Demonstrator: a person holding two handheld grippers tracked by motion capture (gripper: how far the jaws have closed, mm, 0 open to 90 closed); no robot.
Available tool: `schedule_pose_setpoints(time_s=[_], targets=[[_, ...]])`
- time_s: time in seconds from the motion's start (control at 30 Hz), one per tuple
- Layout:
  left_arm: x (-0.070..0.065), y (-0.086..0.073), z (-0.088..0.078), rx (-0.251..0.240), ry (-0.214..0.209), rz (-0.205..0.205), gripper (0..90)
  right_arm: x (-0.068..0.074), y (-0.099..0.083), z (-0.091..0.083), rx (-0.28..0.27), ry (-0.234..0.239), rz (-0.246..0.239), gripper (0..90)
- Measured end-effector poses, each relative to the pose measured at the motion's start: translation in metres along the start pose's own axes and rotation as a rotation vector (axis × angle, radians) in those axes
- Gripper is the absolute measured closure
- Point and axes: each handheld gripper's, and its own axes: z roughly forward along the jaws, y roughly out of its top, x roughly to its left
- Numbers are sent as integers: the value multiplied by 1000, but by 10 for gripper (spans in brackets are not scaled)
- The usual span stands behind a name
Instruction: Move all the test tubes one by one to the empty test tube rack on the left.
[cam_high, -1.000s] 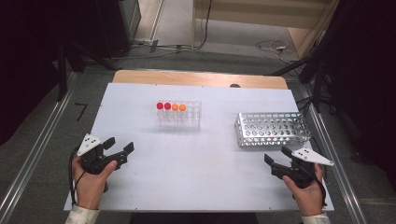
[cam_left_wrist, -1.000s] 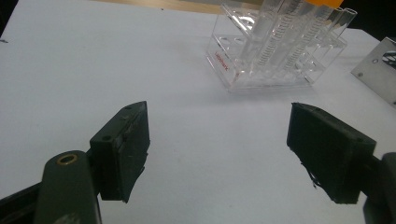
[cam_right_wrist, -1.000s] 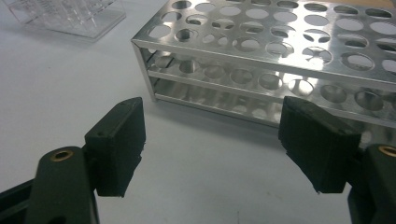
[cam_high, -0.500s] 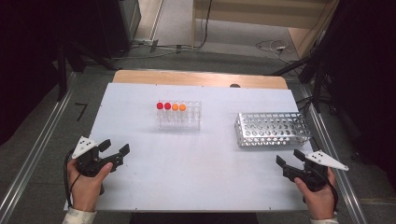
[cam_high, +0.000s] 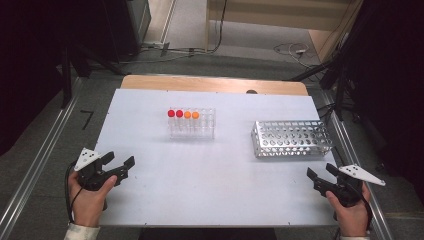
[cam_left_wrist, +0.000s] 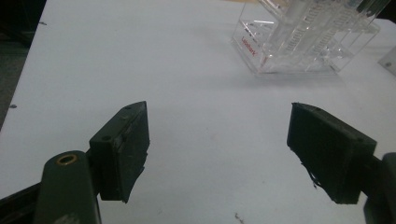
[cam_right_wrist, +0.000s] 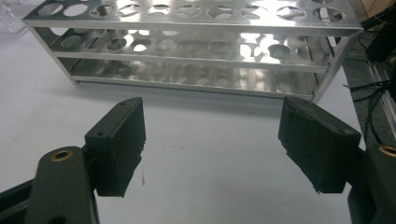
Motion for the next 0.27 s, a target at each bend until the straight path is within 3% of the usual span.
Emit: schedule_pose_setpoints(time_s=[0.27], targets=[[1, -4, 6, 39, 23, 21, 216, -10, -6, 6, 35, -33, 14, 203]])
